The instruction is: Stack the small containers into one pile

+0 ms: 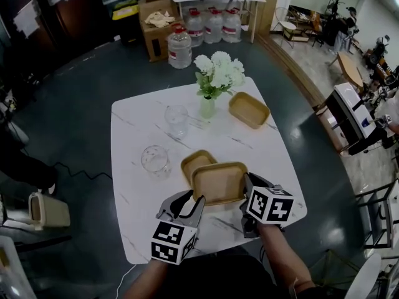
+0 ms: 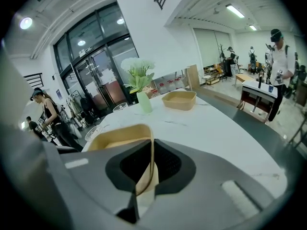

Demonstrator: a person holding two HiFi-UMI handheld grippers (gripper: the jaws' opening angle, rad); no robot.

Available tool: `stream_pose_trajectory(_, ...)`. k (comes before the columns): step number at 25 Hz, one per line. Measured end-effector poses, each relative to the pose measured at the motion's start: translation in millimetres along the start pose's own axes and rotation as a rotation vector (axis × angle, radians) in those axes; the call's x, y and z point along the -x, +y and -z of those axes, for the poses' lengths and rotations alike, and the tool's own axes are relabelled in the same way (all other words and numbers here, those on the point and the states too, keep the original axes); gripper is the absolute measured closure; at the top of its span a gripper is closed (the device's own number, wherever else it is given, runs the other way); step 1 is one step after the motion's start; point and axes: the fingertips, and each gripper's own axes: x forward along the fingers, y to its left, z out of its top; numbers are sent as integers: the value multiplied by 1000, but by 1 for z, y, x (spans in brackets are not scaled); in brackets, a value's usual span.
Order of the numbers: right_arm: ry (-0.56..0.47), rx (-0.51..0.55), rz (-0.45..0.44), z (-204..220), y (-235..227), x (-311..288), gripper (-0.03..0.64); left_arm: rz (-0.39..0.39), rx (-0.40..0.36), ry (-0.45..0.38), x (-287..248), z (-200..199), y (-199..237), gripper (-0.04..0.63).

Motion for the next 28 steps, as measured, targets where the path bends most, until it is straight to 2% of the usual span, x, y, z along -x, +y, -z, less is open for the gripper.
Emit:
stream_pose_trajectory(17,-40,-152,167,12,5,-19,601,148,-53,81,-7,21,5,488)
stream_pose_trajectory(22,-46,-185,186,16,6,-18,601,152,-68,83,-15,22,12,491)
stream_pose_trajectory(28,-31,-226,169,26,9,-13,594,136,-27,48,-20,15,26,494)
